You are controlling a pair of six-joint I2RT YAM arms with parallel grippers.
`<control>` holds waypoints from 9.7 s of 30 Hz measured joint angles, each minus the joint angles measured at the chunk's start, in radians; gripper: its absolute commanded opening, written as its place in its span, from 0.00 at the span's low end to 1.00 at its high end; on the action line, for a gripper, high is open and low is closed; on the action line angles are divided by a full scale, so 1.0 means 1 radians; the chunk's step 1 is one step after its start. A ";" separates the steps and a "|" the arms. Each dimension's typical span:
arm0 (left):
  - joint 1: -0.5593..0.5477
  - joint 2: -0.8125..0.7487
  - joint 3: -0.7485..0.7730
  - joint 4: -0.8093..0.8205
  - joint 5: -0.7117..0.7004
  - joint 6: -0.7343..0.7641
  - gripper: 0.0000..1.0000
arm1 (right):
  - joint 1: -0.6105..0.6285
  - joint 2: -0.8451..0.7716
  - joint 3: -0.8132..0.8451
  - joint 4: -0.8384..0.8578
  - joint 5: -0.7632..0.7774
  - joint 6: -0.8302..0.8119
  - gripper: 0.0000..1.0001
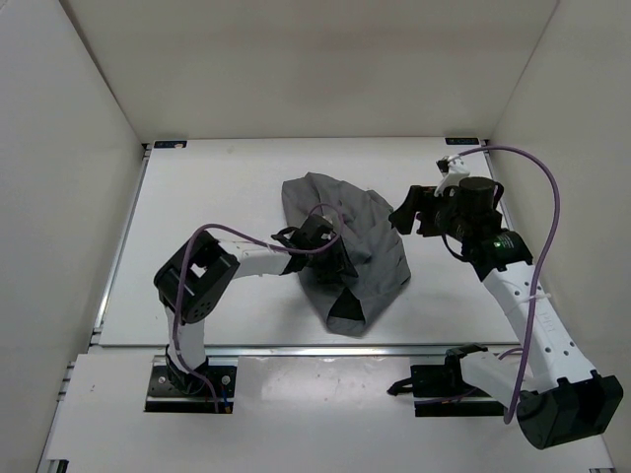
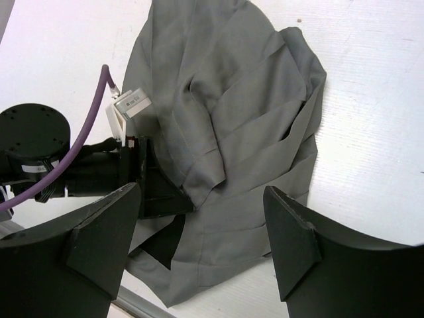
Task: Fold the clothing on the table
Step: Flatten the skirt out, then fold the skirt
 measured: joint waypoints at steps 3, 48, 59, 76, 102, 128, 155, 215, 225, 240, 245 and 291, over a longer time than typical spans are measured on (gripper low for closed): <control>0.000 0.008 0.010 -0.002 0.012 -0.003 0.64 | -0.010 -0.011 -0.006 0.001 -0.001 0.000 0.72; -0.060 0.059 0.179 -0.173 -0.237 0.246 0.65 | -0.045 -0.032 -0.047 0.024 -0.072 -0.014 0.73; -0.041 0.195 0.391 -0.307 -0.299 0.235 0.53 | -0.051 -0.039 -0.048 0.035 -0.095 -0.015 0.74; -0.042 0.229 0.454 -0.385 -0.365 0.314 0.00 | -0.034 -0.071 -0.140 0.045 -0.091 -0.020 0.52; 0.081 -0.162 0.115 -0.362 -0.225 0.333 0.00 | 0.467 0.165 -0.402 0.336 -0.064 -0.175 0.51; 0.145 -0.250 0.004 -0.310 -0.163 0.333 0.00 | 0.548 0.333 -0.554 0.702 0.041 -0.366 0.11; 0.513 -0.932 0.159 -0.419 -0.064 0.307 0.00 | -0.054 -0.483 -0.368 0.759 -0.421 -0.265 0.00; 0.589 -0.860 -0.466 -0.225 0.053 0.360 0.58 | -0.010 -0.262 -0.644 0.561 -0.356 0.013 0.07; 0.500 -0.457 -0.445 -0.108 0.054 0.354 0.49 | 0.144 0.127 -0.624 0.487 -0.269 0.101 0.00; 0.509 -0.525 -0.524 -0.082 0.039 0.356 0.50 | 0.181 0.432 -0.355 0.185 -0.061 0.059 0.00; 0.507 -0.519 -0.531 -0.055 0.040 0.351 0.50 | 0.174 0.539 -0.223 0.119 -0.003 0.026 0.00; 0.539 -0.661 -0.586 -0.134 -0.068 0.364 0.69 | -0.022 0.356 -0.403 0.326 -0.222 0.290 0.54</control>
